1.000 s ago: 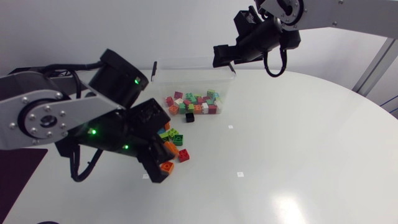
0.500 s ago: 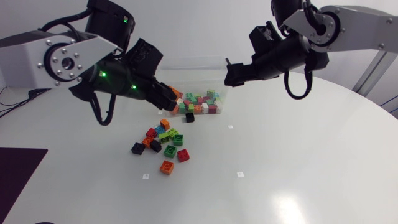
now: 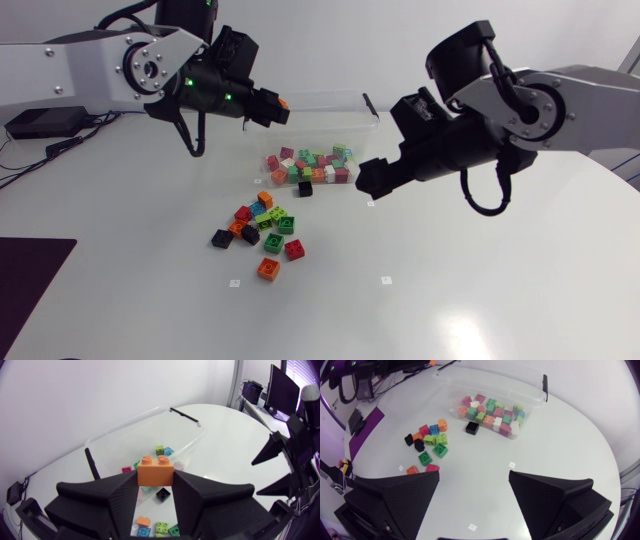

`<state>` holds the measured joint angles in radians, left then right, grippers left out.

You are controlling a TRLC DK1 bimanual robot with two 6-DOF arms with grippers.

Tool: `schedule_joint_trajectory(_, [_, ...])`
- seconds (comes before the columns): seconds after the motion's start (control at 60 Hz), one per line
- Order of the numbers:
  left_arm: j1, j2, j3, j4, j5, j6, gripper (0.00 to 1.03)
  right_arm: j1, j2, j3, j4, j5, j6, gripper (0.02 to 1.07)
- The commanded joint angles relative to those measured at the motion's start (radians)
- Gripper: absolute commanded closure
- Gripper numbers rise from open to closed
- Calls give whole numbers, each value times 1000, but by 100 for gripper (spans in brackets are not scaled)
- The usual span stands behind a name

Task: Place the duplo bricks in the container

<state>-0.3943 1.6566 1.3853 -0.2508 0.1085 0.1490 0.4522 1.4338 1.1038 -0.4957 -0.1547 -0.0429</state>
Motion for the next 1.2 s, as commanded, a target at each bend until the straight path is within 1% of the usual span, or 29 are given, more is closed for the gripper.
schedule_joint_trajectory(0.0, [18,62,57,24,10,-39,71,23,-23,-50,9,6,-20,7])
schedule_joint_trajectory(0.133, [31,121,104,58,10,-62,71,60,-27,-93,16,12,-28,7])
schedule_joint_trajectory(0.417, [49,278,261,51,10,-106,70,140,10,-117,25,32,-28,7])
schedule_joint_trajectory(0.433, [49,285,270,51,10,-106,69,148,17,-117,25,34,-28,7])
schedule_joint_trajectory(0.467, [51,305,296,45,8,-106,62,172,37,-113,25,40,-28,7])
schedule_joint_trajectory(0.517, [55,324,322,39,8,-106,57,197,63,-105,25,46,-26,7])
schedule_joint_trajectory(0.667, [74,387,396,27,7,-115,57,256,145,-62,20,60,-23,7])
schedule_joint_trajectory(0.8, [83,431,451,25,3,-120,57,286,235,11,-1,61,-14,7])
schedule_joint_trajectory(0.817, [84,433,454,25,2,-121,55,287,246,19,-1,61,-12,7])
schedule_joint_trajectory(0.867, [86,447,471,22,2,-124,43,293,280,47,-10,61,-9,7])
schedule_joint_trajectory(0.933, [86,466,494,2,2,-124,20,302,329,85,-23,60,-3,7])
schedule_joint_trajectory(0.95, [86,468,495,1,2,-124,16,302,340,97,-29,61,1,7])
schedule_joint_trajectory(1.0, [86,466,492,-1,0,-123,7,306,370,122,-35,61,9,7])
schedule_joint_trajectory(1.05, [87,460,485,-1,0,-123,5,309,398,143,-40,61,18,7])
schedule_joint_trajectory(1.183, [89,396,420,-2,0,-103,5,313,465,203,-58,61,43,7])
